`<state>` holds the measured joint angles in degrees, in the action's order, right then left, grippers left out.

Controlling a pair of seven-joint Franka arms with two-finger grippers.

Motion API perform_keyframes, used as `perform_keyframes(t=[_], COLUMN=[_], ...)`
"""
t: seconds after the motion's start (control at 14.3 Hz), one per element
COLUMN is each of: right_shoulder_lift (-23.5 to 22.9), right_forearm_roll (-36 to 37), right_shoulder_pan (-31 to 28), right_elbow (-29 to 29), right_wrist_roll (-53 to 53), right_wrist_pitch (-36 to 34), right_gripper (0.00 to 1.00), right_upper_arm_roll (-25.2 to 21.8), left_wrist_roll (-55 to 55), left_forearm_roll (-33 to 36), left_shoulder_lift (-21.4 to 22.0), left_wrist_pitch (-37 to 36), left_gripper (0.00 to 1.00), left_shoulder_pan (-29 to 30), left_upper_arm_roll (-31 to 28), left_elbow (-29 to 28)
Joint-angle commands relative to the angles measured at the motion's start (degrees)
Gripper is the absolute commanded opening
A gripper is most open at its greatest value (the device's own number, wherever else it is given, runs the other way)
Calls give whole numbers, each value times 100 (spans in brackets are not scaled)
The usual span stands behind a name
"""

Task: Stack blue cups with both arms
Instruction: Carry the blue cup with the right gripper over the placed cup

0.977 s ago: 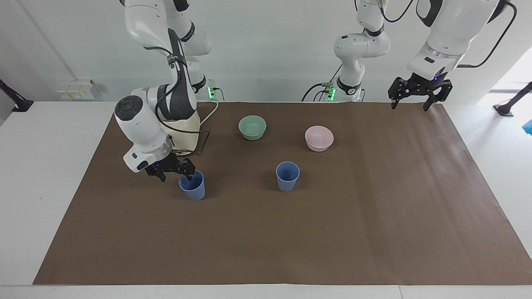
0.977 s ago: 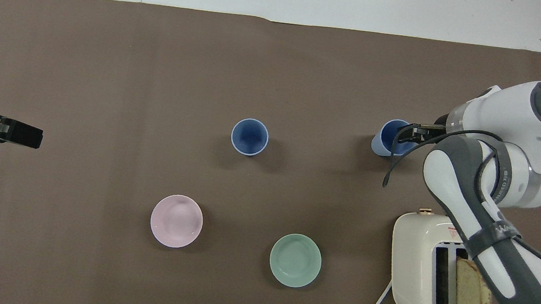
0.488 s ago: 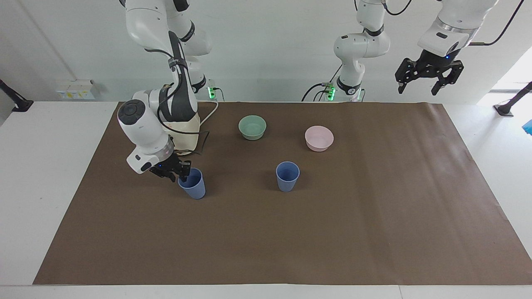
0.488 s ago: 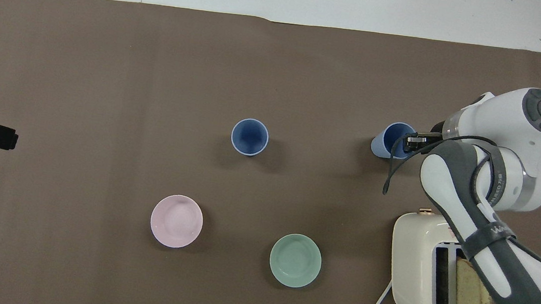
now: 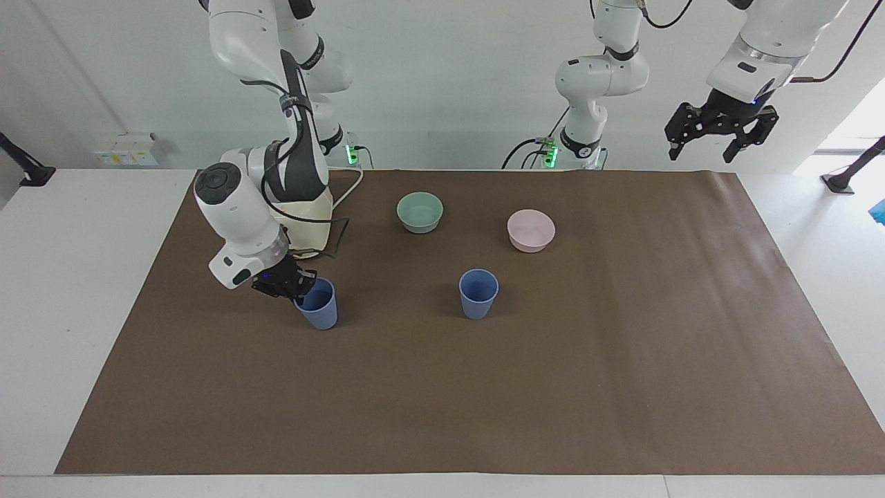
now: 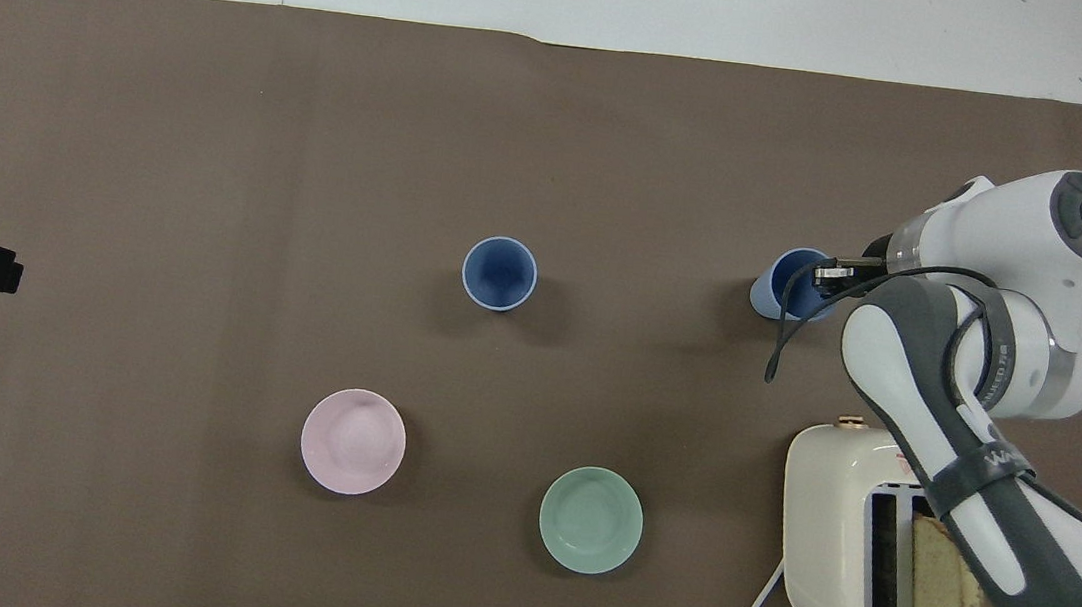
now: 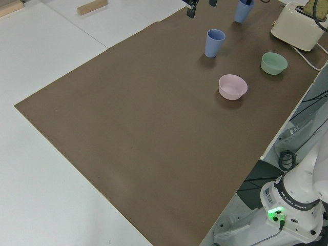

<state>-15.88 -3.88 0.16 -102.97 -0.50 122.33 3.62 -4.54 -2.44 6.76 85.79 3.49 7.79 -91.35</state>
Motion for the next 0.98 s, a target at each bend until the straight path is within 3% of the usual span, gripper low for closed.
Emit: perform_keyframes(t=[0.0, 0.28, 0.91], right_shoulder_lift=[-64, -81, -117], right_forearm_roll=[10, 45, 54], right_shoulder_pan=[36, 765, 2268], right_elbow=[715, 1498, 2088], right_wrist_roll=[-194, -1415, -3034], right_wrist_pitch=[-717, -1605, -1668], right_gripper=[0, 0, 0], right_upper_arm_roll=[69, 60, 60], left_wrist_roll=[-38, -56, -39], left_forearm_roll=[-63, -63, -63], left_shoulder_lift=[62, 88, 97], left_wrist_pitch=[70, -132, -141], left_gripper=[100, 100, 100], left_shoulder_pan=[91, 135, 170], left_upper_arm_roll=[3, -6, 3], left_elbow=[-93, -111, -137])
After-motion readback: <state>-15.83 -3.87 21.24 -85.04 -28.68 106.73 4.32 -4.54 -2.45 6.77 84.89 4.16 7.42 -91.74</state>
